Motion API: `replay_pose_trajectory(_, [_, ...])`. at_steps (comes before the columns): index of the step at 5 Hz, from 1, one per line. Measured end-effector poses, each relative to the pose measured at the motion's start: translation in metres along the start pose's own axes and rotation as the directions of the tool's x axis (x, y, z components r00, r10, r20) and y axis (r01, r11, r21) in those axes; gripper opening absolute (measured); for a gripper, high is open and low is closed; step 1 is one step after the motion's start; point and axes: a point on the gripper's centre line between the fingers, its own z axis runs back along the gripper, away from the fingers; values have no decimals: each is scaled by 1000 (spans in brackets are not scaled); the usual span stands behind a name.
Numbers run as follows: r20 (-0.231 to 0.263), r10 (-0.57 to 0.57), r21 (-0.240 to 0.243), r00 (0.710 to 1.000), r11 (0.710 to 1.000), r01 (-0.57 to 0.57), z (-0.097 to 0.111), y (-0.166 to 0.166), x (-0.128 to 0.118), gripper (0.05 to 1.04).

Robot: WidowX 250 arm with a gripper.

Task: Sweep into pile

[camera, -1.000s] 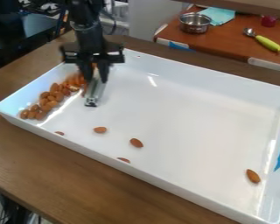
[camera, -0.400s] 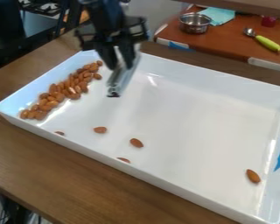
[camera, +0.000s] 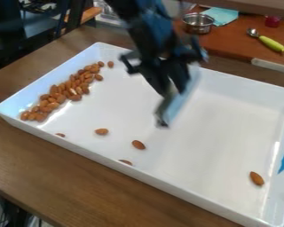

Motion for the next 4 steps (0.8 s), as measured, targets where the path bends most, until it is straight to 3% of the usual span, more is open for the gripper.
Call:
replay_pose_trajectory(1, [7, -44, -15, 999, 999, 44, -20, -38, -15, 319])
replay_pose_trajectory(2, [-41, -46, 11, 998, 999, 47, -50, -57, -34, 319])
replay_pose_trajectory(4, [-61, -20, 45, 998, 999, 22, -80, -75, -40, 319])
